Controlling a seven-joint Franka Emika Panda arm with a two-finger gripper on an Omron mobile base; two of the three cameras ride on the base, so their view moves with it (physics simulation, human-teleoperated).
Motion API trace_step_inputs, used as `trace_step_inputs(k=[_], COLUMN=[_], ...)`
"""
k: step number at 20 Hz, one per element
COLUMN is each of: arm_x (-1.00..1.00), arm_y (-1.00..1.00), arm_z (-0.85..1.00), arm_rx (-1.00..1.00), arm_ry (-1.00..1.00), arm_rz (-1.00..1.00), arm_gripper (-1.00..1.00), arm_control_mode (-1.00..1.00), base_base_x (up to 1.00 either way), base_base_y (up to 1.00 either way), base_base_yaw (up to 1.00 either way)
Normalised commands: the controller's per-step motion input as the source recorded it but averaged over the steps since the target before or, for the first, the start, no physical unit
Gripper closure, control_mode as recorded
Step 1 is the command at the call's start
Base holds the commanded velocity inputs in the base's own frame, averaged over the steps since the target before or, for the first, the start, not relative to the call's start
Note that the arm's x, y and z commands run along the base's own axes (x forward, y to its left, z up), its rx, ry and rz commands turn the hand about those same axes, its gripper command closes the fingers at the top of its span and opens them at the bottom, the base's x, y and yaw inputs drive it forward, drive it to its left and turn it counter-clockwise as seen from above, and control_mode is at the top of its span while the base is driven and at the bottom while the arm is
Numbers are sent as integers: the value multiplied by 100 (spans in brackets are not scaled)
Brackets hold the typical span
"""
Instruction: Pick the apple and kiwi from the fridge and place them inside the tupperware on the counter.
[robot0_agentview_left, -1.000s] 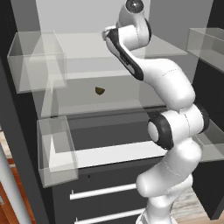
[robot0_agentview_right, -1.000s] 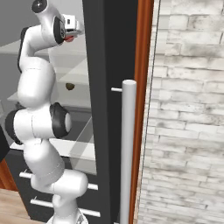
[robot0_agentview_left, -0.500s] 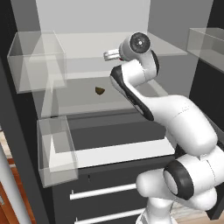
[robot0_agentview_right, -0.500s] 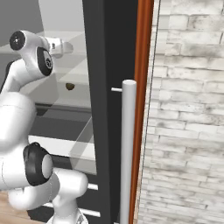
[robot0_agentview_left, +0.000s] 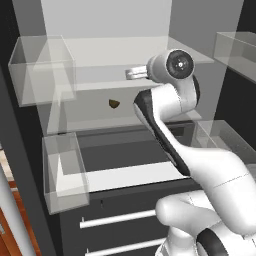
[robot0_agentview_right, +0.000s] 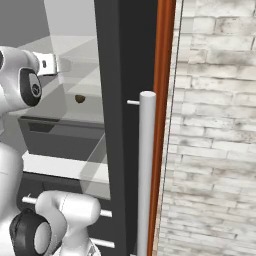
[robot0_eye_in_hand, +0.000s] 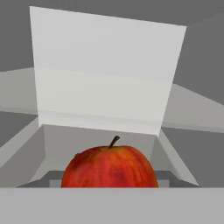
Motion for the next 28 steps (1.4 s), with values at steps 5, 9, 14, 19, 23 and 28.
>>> trace_step_inputs(k=[5,9,14,19,23,28], arm_x=[-100,-76,-41,0,0,0], arm_y=[-7,-3,-12,0,0,0], arm_z=[2,-7,-14,0,0,0], arm_rx=[2,0,0,0,0,0], arm_ry=[1,13,22,0,0,0], arm_rz=[0,0,3,0,0,0], arm_gripper=[100,100,100,100,100,100], arm_control_mode=[-100,-100,-100,100,100,100], base_base_x=[0,0,0,-76,-100,-100], base_base_y=[0,0,0,1,23,21], base_base_yaw=[0,0,0,9,13,11])
